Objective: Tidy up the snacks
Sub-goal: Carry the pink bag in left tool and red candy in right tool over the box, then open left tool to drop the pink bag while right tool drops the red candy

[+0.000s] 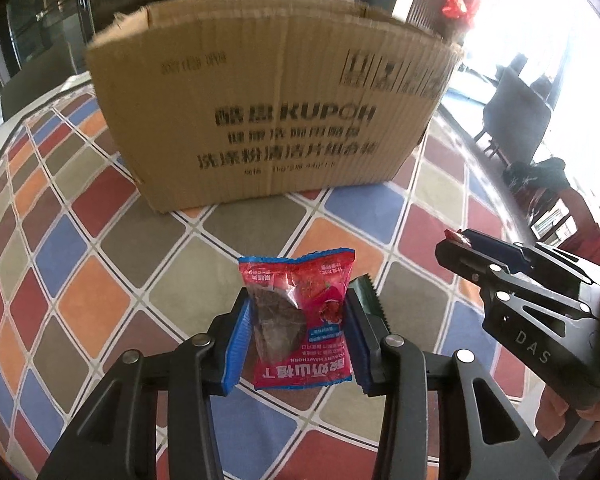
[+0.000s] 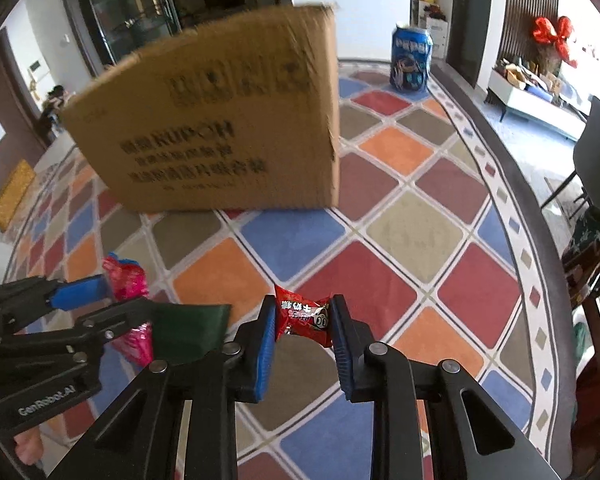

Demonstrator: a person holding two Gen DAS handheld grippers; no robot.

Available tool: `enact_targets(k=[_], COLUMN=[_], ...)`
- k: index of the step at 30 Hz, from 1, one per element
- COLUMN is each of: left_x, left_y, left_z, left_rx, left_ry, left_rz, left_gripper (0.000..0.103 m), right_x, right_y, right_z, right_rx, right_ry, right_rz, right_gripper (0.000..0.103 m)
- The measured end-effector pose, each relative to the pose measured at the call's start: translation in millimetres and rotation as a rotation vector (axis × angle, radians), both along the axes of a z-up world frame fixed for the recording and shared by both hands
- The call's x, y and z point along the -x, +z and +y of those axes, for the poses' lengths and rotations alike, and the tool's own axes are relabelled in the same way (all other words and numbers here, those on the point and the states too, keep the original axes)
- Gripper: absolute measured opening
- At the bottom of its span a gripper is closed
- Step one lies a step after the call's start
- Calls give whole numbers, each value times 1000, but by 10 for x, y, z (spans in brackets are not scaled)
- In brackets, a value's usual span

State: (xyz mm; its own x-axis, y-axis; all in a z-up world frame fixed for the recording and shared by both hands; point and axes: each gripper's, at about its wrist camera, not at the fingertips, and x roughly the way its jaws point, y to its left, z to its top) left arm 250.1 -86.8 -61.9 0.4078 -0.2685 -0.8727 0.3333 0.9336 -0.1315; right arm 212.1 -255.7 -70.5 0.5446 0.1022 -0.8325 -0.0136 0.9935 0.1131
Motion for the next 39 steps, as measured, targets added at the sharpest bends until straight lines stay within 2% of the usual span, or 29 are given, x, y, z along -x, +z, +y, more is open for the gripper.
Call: enact_targets(k=[14, 27, 39], left_x=[105, -122, -510], left_y=[692, 1234, 1465], left_z=[99, 196, 293], left_rx=[51, 76, 64], left_ry=[21, 56, 94], left_rz=[-179, -325, -368], left_gripper=[43, 43, 43], right_x=[79, -98, -505], right_y=[583, 1082, 1373], right_z=[149, 294, 359], right_rx=[-33, -34, -9], right_ry=[49, 86, 92], right_rz=[-153, -282, -331], right_gripper=[27, 27, 27])
